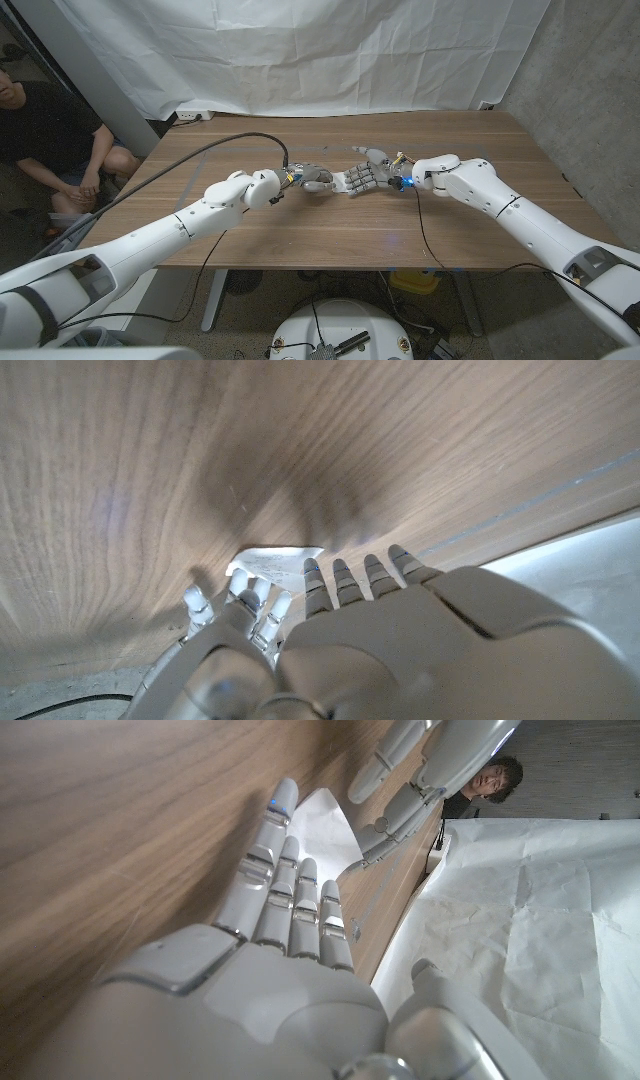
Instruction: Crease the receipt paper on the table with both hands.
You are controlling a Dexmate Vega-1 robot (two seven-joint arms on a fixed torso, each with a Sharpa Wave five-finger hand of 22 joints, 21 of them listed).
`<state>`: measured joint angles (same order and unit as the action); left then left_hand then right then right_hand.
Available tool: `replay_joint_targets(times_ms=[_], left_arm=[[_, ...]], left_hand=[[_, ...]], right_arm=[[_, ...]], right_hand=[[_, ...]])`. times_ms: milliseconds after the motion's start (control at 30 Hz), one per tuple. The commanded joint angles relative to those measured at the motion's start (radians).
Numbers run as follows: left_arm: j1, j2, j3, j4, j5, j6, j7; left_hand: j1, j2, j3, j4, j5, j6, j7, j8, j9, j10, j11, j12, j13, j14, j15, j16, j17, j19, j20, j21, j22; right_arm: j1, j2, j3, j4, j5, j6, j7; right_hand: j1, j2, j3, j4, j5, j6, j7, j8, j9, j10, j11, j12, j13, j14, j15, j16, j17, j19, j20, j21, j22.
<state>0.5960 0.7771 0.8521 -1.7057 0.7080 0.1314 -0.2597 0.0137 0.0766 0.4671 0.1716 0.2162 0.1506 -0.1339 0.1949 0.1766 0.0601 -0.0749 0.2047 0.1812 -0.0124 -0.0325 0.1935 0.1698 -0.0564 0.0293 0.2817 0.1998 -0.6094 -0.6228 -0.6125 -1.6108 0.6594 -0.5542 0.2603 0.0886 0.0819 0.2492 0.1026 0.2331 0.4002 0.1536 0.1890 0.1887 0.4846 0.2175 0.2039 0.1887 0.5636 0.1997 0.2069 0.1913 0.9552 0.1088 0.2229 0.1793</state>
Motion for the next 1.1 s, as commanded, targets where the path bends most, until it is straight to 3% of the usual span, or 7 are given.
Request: replay_joint_targets(times_ms=[33, 233, 400, 567, 667, 867, 1100], left_arm=[[0.035, 0.034, -0.054, -0.042, -0.002, 0.013, 0.103], [0.036, 0.038, -0.068, -0.032, -0.022, -0.02, 0.128], [0.003, 0.018, -0.045, 0.02, -0.033, -0.085, 0.118], [-0.043, -0.01, -0.01, 0.083, -0.055, -0.167, 0.084], [-0.077, -0.031, 0.021, 0.124, -0.059, -0.215, 0.047], [-0.097, -0.041, 0.038, 0.15, -0.073, -0.24, 0.015], [-0.083, -0.024, 0.037, 0.118, -0.044, -0.22, 0.044]], left_hand=[[0.011, 0.068, 0.007, -0.006, 0.007, -0.004, -0.007, -0.007, 0.002, 0.01, 0.001, 0.009, 0.002, 0.02, -0.002, 0.007, 0.003, 0.019, 0.007, 0.011, 0.002], [0.015, 0.068, 0.011, -0.008, 0.007, -0.058, -0.019, -0.024, 0.002, 0.002, -0.002, 0.003, 0.002, 0.017, -0.007, -0.002, 0.003, 0.021, 0.007, 0.01, 0.001], [0.018, 0.068, 0.016, -0.008, 0.005, -0.089, -0.039, -0.02, 0.001, -0.02, -0.06, -0.007, 0.002, -0.012, -0.025, -0.016, 0.005, -0.013, 0.009, -0.005, 0.001], [0.013, 0.068, 0.019, -0.003, 0.005, -0.056, -0.065, -0.005, 0.0, -0.019, -0.092, -0.006, 0.002, -0.036, -0.019, -0.018, 0.007, -0.057, 0.031, -0.022, 0.003], [0.008, 0.07, 0.02, 0.001, 0.005, -0.008, -0.054, 0.008, 0.0, 0.007, -0.106, 0.003, 0.002, -0.048, -0.018, -0.015, 0.009, -0.071, 0.038, -0.028, 0.005], [0.004, 0.071, 0.021, 0.003, 0.005, 0.062, -0.043, 0.022, 0.0, 0.051, -0.106, 0.014, 0.002, -0.05, -0.019, -0.011, 0.009, -0.08, 0.046, -0.03, 0.007], [-0.002, 0.068, 0.023, 0.005, 0.006, 0.273, 0.015, 0.05, 0.001, 0.241, -0.05, 0.052, 0.004, 0.013, -0.031, 0.008, 0.008, -0.071, 0.047, -0.023, 0.01]], right_arm=[[0.016, -0.001, -0.014, -0.018, -0.018, -0.034, -0.018], [0.012, -0.002, -0.012, -0.031, -0.017, -0.045, -0.033], [0.012, -0.002, -0.015, -0.039, -0.019, -0.05, -0.04], [0.013, 0.003, -0.017, -0.036, -0.023, -0.044, -0.043], [0.01, 0.004, -0.015, -0.038, -0.024, -0.039, -0.049], [0.004, 0.004, -0.01, -0.041, -0.022, -0.037, -0.058], [0.012, 0.011, -0.015, -0.03, -0.028, -0.032, -0.06]], right_hand=[[-0.007, 0.0, 0.0, 0.003, 0.004, 0.013, 0.061, 0.004, 0.002, 0.017, 0.0, 0.008, 0.004, 0.014, -0.001, 0.007, 0.001, 0.009, 0.003, 0.007, 0.005], [-0.009, -0.002, -0.002, 0.004, 0.005, 0.019, 0.061, 0.006, 0.002, 0.025, 0.0, 0.01, 0.004, 0.023, 0.0, 0.008, 0.001, 0.015, 0.002, 0.008, 0.005], [-0.011, -0.003, -0.004, 0.005, 0.005, 0.022, 0.061, 0.007, 0.002, 0.029, 0.0, 0.011, 0.004, 0.026, 0.0, 0.008, 0.001, 0.015, 0.002, 0.008, 0.005], [-0.011, -0.004, -0.004, 0.005, 0.005, 0.023, 0.061, 0.007, 0.002, 0.03, 0.0, 0.011, 0.004, 0.026, 0.0, 0.008, 0.001, 0.015, 0.002, 0.008, 0.005], [-0.012, -0.004, -0.005, 0.005, 0.005, 0.024, 0.061, 0.007, 0.002, 0.031, 0.0, 0.011, 0.004, 0.027, 0.001, 0.007, 0.001, 0.014, 0.001, 0.007, 0.005], [-0.012, -0.006, -0.006, 0.006, 0.005, 0.027, 0.061, 0.008, 0.002, 0.034, 0.0, 0.011, 0.004, 0.025, 0.001, 0.005, 0.0, 0.01, 0.0, 0.005, 0.005], [-0.013, -0.007, -0.007, 0.006, 0.005, 0.028, 0.061, 0.007, 0.002, 0.034, 0.001, 0.011, 0.003, 0.023, 0.001, 0.003, 0.0, 0.007, 0.001, 0.004, 0.005]])
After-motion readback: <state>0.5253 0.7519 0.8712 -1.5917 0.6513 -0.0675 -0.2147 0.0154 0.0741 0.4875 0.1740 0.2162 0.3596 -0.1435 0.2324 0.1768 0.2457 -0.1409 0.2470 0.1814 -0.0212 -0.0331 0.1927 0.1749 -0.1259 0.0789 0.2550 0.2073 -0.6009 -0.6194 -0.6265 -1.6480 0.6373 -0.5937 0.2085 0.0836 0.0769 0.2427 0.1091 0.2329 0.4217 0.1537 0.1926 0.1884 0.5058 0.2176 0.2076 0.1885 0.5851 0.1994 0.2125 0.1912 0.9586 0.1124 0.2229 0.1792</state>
